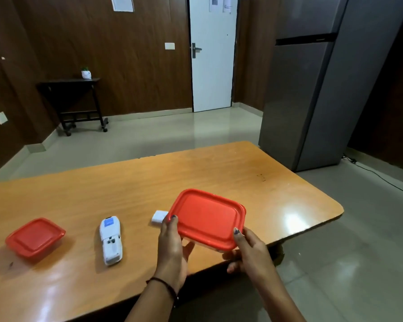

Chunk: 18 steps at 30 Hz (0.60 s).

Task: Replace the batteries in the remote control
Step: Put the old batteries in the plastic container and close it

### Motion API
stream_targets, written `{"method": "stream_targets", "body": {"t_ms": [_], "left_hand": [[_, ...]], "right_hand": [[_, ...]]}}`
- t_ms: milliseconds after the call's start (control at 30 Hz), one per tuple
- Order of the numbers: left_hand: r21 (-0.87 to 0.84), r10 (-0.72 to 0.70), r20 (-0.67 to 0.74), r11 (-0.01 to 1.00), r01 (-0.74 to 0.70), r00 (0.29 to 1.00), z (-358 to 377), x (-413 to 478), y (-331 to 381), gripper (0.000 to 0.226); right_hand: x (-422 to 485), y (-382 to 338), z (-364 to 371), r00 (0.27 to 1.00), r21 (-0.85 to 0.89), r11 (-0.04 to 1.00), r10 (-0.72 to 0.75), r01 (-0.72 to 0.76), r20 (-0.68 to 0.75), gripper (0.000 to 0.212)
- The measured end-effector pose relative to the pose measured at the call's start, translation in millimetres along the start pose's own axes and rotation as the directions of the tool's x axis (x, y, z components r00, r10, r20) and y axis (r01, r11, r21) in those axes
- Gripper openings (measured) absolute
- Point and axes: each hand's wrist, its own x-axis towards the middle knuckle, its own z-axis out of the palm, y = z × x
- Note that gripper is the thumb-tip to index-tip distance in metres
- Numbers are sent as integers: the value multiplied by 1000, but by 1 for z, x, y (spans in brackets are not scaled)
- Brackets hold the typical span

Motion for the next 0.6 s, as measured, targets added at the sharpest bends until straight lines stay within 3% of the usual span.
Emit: {"method": "stream_targets", "body": {"t_ms": [167,267,367,600], "left_hand": [[292,53,224,949,-119,973,59,83,-7,25],[398,26,309,904,-154,951,111,154,-11,23],[475,-4,307,867,-150,952,160,231,-22,39],[475,-38,295,873,-112,955,243,387,-42,50]], "right_hand": [[116,-2,-41,958,-60,996,-74,60,-276,26],[213,-7,-66,927,-141,987,-128,82,-353,31],[309,-20,-86,922,-172,982,-142,84,-360,29],[482,-39,-107,957,88,993,-47,75,-287,19]]}}
